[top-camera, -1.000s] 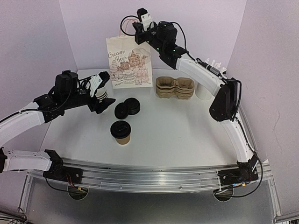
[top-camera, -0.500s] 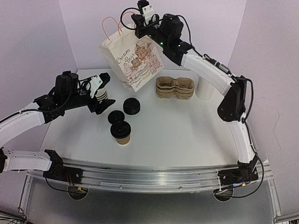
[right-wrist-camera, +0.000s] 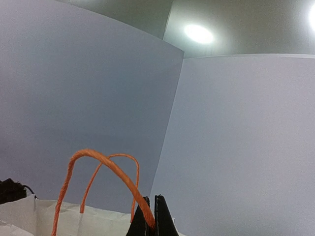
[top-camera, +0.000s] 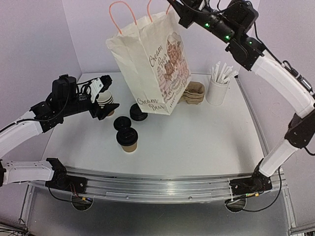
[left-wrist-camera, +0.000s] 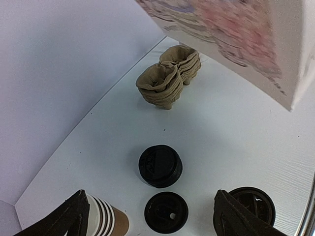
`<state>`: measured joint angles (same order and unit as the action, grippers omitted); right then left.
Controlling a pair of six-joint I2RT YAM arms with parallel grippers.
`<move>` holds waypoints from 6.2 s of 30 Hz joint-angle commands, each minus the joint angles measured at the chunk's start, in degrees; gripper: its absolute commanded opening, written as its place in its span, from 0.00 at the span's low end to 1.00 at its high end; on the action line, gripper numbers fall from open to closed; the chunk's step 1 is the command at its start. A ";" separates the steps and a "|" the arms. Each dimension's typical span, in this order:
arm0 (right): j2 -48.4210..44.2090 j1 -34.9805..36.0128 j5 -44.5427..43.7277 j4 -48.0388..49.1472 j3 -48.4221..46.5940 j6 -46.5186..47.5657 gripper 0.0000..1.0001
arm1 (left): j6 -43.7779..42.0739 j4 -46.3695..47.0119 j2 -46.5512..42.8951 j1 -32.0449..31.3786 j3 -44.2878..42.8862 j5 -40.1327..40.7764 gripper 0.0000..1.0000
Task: Pack the takeout coffee
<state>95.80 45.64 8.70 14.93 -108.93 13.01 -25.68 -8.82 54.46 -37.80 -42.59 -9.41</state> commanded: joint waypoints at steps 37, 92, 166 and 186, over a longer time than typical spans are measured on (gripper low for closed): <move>-14.22 -3.10 22.49 0.81 44.29 -17.19 0.56 | 2.65 0.44 -3.64 0.16 -1.83 -13.57 0.87; -28.49 -2.27 -3.80 -28.96 59.85 -32.63 0.83 | 2.92 4.26 3.57 -1.48 -1.24 -12.47 0.83; 22.28 -15.29 -20.55 -61.04 -7.56 -36.73 0.67 | 4.65 2.01 12.09 -1.66 -5.69 -3.66 0.83; 39.26 -15.83 -21.85 -62.33 -17.01 -34.87 0.56 | 4.20 1.40 14.71 -1.66 -6.34 -2.73 0.82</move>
<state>133.67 30.13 -11.94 -46.24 -124.38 -21.65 -21.16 -7.63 69.13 -39.33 -46.19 -12.94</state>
